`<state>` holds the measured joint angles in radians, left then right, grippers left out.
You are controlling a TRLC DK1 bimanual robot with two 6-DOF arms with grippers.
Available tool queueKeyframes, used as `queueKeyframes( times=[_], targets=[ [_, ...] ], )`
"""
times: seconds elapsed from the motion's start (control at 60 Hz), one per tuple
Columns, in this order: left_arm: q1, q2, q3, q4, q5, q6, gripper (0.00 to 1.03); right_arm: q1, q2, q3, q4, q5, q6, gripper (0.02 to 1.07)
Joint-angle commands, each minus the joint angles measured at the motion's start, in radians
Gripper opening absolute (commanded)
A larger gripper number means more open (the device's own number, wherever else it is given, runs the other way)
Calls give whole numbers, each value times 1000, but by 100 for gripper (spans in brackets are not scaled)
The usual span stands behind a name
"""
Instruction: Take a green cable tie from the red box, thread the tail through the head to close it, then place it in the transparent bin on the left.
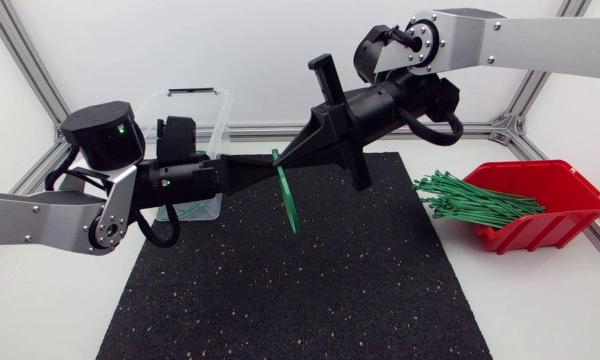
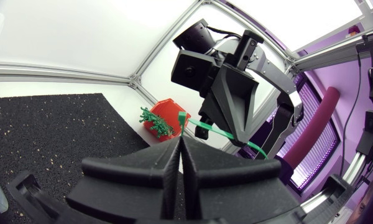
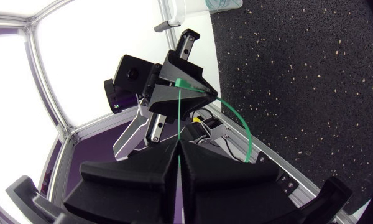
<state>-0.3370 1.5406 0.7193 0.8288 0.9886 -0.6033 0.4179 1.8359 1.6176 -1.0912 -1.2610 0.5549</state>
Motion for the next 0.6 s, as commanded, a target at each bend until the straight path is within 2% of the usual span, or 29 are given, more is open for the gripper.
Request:
queueKeyframes(
  times=[0.0, 0.583],
  targets=[
    [-7, -10, -26, 18, -2, -26, 3, 4, -23, -27, 11, -9, 40, 7],
    [-20, -66, -47, 20, -2, -35, 3, 4, -41, -38, 28, -9, 50, 7]
  ],
)
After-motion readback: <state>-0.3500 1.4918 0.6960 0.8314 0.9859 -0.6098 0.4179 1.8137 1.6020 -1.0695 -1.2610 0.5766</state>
